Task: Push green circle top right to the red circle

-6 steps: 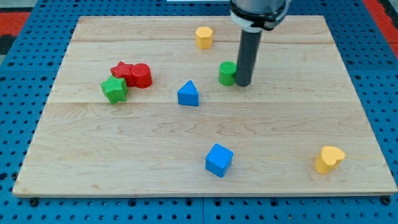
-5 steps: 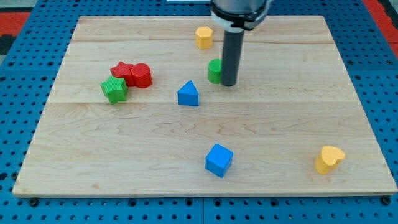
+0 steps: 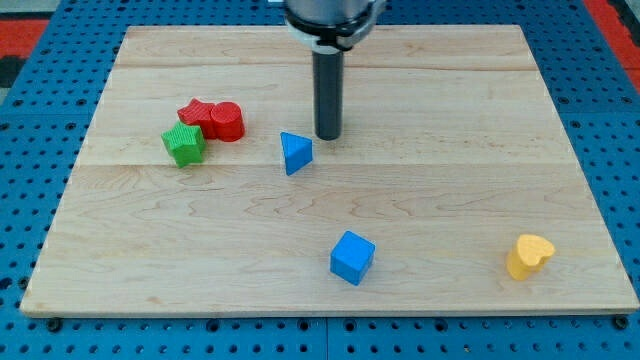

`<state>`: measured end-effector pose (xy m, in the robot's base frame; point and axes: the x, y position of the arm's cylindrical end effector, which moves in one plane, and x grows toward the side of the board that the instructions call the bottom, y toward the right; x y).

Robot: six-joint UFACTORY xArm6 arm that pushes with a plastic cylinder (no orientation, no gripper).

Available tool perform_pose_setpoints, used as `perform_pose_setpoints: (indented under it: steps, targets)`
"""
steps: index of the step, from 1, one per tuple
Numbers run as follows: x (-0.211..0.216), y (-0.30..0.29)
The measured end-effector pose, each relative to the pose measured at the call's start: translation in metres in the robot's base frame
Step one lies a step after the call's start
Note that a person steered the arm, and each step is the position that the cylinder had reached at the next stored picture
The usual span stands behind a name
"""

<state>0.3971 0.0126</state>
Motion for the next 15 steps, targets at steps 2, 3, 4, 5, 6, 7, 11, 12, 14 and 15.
perform_pose_setpoints:
  steps: [2,3,4,5,6,7,11,12,14,15]
  targets:
    - [-0.003,0.032]
    - [-0.008,0.032]
    - [-0.011,0.029]
    - [-0.039,-0.002]
    - [-0.039,-0.018]
    - [-0.039,-0.036]
    - [-0.05,0.013]
    - [-0.078,-0.028]
    - [-0.078,-0.05]
    - [-0.078,-0.059]
